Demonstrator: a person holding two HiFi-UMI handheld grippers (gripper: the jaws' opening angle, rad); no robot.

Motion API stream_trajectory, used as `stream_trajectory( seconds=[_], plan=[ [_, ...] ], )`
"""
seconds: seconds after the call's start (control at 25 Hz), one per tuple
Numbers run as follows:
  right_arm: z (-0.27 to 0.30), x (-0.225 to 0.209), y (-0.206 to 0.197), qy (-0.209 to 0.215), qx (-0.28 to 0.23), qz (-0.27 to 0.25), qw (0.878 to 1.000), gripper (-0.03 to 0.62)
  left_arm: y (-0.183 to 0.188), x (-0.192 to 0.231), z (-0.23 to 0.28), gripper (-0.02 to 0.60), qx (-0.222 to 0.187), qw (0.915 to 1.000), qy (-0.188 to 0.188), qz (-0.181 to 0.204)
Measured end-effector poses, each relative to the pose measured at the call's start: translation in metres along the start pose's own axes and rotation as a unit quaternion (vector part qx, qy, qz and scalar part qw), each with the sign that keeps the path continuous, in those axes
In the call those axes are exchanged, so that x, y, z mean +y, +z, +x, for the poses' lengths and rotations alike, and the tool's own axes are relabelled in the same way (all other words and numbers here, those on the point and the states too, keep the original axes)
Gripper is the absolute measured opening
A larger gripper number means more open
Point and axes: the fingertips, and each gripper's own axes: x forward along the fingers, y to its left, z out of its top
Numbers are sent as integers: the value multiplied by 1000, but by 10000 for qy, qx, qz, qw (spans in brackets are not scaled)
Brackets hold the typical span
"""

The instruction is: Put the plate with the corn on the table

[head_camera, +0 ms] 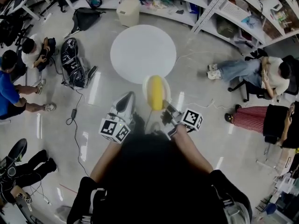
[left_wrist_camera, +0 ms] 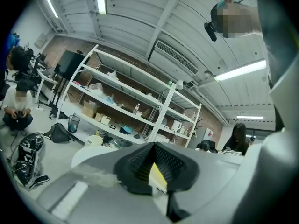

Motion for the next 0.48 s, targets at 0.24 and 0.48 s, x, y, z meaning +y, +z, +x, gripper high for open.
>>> stream_trajectory(
  seconds=[0.24, 0.48],
  plan=[
    [24, 5, 7, 56, -71, 2, 10000, 28, 8, 23, 12, 5, 38, 10000, -71, -19],
    [48, 11, 14, -50, -160, 13, 9999, 28, 19, 49, 26, 5, 61, 9998, -167, -63]
  ],
)
